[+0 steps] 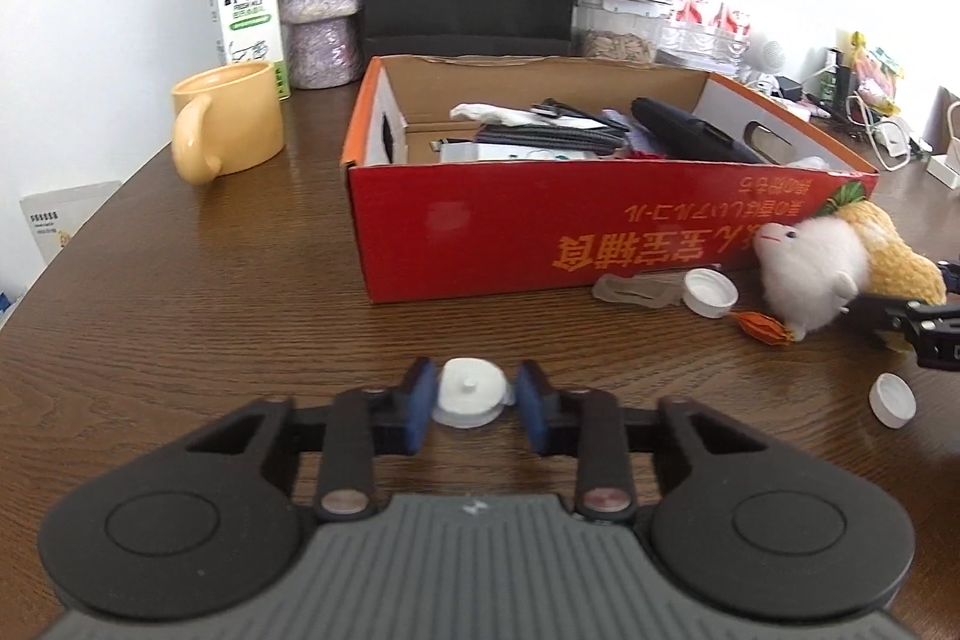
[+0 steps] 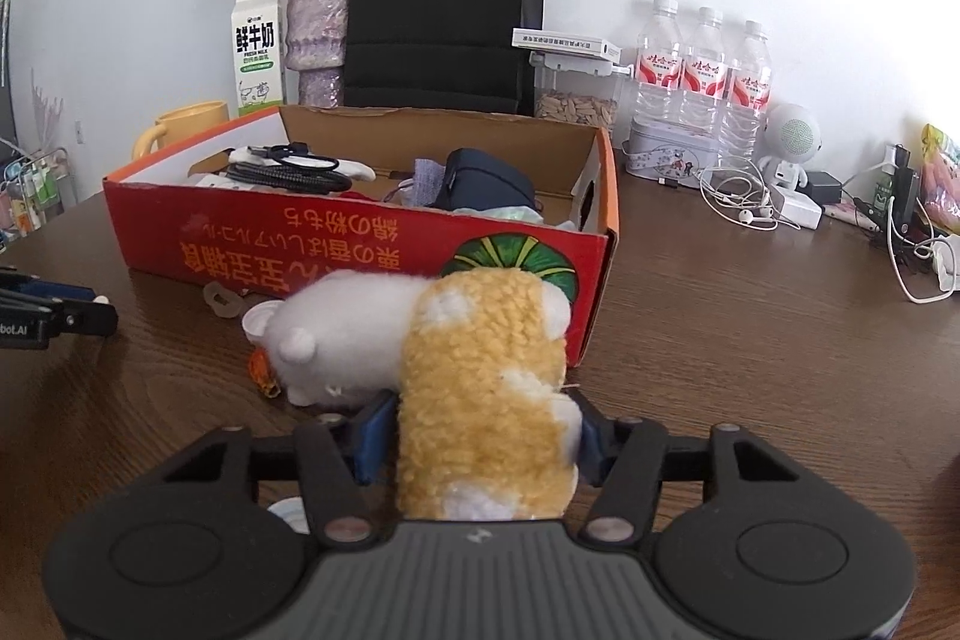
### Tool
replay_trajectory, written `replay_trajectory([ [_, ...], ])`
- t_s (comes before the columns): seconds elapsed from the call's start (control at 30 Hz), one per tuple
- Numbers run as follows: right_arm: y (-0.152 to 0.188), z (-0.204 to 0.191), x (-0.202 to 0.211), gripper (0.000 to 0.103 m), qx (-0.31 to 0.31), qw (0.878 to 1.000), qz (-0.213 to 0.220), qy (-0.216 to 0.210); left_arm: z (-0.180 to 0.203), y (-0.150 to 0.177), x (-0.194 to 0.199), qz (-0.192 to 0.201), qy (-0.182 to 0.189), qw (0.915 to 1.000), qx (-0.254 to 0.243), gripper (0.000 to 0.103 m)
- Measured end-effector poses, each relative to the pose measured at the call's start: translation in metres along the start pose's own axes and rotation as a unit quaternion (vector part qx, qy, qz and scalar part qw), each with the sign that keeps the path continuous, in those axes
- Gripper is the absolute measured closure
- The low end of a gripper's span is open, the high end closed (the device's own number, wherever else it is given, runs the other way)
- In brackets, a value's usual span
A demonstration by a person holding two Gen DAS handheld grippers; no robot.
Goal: Organize objects
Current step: 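Grasp the yellow-white plush with the right tool while the left tool grasps the white clip, then carry plush and white clip into the box while both tools open to release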
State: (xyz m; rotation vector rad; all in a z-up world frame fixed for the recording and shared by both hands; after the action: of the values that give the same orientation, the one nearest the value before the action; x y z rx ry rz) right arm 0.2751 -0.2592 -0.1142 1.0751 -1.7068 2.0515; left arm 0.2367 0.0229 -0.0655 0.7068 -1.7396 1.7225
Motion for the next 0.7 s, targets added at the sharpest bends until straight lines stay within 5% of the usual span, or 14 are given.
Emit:
replay_trajectory([
  [0.7, 0.007, -0.004, 0.029, 0.055, -0.028, 0.998, 0.059, -0.004, 0.005, 0.003, 0.007, 0.026, -0.004, 0.9996, -0.003, 0.077],
])
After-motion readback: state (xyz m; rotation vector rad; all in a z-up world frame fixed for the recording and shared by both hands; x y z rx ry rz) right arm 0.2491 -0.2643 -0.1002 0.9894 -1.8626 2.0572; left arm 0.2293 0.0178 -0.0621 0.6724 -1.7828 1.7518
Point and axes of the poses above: each gripper's, at about its wrist camera, not at the fingertips, and x roughly against the way its jaws point, z to its right, y to its underside, the point moved 4 cm from there along -x, roughly the way its jaws point, and after that the axes turned 8 degrees about -z, right-handed, at the moved point
